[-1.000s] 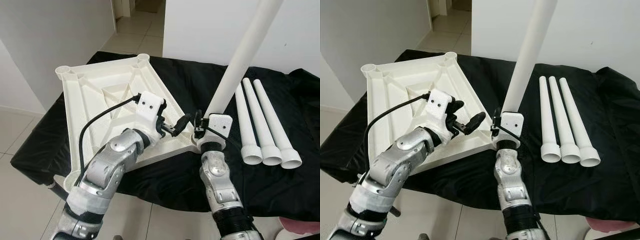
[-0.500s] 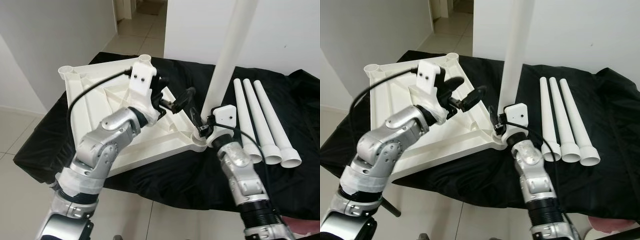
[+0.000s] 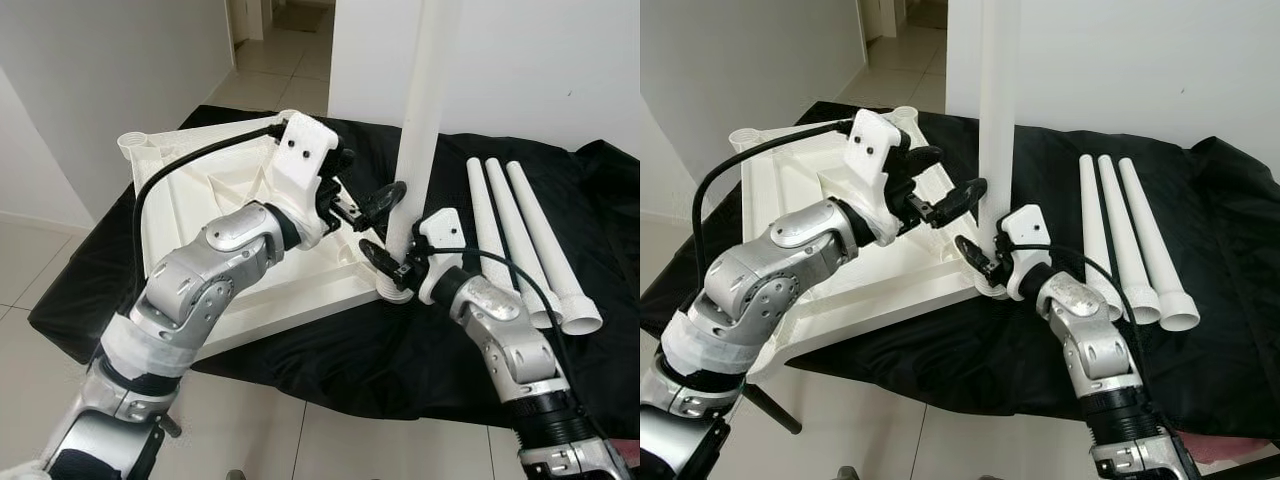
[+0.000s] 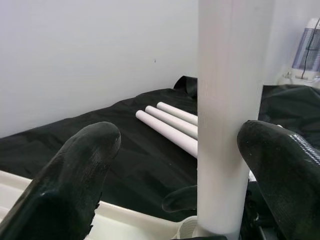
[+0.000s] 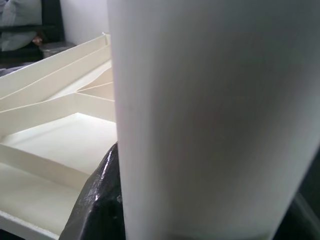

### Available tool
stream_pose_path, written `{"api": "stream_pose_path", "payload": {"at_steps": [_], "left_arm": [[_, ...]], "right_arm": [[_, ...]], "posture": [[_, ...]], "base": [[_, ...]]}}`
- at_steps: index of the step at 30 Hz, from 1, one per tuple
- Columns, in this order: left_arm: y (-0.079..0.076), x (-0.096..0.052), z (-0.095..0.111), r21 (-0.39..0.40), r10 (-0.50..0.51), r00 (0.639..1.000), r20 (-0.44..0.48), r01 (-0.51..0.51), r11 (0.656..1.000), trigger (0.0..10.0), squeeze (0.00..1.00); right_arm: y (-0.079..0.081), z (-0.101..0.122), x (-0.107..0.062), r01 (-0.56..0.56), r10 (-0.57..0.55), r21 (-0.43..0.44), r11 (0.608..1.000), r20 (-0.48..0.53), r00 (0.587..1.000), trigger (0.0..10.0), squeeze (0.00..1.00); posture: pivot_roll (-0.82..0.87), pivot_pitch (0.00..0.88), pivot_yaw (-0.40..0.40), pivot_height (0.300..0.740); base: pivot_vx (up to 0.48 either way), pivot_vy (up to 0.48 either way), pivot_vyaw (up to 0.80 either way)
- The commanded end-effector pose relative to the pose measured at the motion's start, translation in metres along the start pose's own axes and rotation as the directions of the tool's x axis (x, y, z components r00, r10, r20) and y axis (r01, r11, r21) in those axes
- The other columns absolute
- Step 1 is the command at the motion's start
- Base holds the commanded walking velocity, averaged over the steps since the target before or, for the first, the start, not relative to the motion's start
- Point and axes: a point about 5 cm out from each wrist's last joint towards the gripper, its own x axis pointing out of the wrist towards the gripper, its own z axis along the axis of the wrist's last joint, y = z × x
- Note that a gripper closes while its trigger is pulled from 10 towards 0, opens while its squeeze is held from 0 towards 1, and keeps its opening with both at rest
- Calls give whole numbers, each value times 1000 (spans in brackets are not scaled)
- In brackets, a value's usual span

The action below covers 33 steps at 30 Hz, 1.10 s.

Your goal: Building children table

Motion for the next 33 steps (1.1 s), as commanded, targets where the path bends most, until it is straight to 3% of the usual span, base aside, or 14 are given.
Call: {"api": "stream_pose_path", "payload": {"at_steps": [1,6,9,12,17,18,19,22,33], "left_arm": [[-30,-3,4,25,-548,836,1,548,836,10000,0],[-31,1,9,0,-583,812,25,583,812,10000,0],[-34,4,24,-126,-642,753,144,657,743,10000,0],[-33,4,29,-146,-655,735,173,677,721,10000,0],[-30,5,29,-143,-653,739,167,673,725,10000,0],[-28,5,30,-183,-657,731,185,682,708,9294,0],[-26,4,31,-225,-656,726,207,688,690,0,0],[-23,3,33,-285,-651,721,239,693,663,0,0],[-18,4,36,-288,-635,733,245,680,674,0,0]], "right_arm": [[4,3,4,-57,57,-22,998,-8,998,10000,0],[9,2,2,-139,136,-57,989,-41,990,10000,0],[17,1,0,-221,216,-77,972,-71,974,10000,0],[19,0,-1,-233,227,-67,970,-79,971,10000,0],[19,-1,-2,-238,233,-64,969,-86,969,10000,0],[18,-2,-3,-236,230,-61,970,-87,969,10000,0],[18,-3,-4,-233,228,-60,971,-91,969,10000,0],[17,-5,-5,-229,223,-58,972,-99,970,10000,0],[18,-6,-6,-221,216,-49,974,-94,972,10000,0]], "posture": [[-51,0,-5,740],[-56,0,2,740],[-63,0,12,740],[-66,0,19,740],[-68,0,23,740],[-74,0,34,740],[-76,0,35,740],[-78,0,37,740],[-76,0,34,740]], "base": [[0,0,0],[0,0,0],[0,0,0],[0,0,0],[0,0,0],[0,0,0],[0,0,0],[0,0,0],[0,0,0]]}}
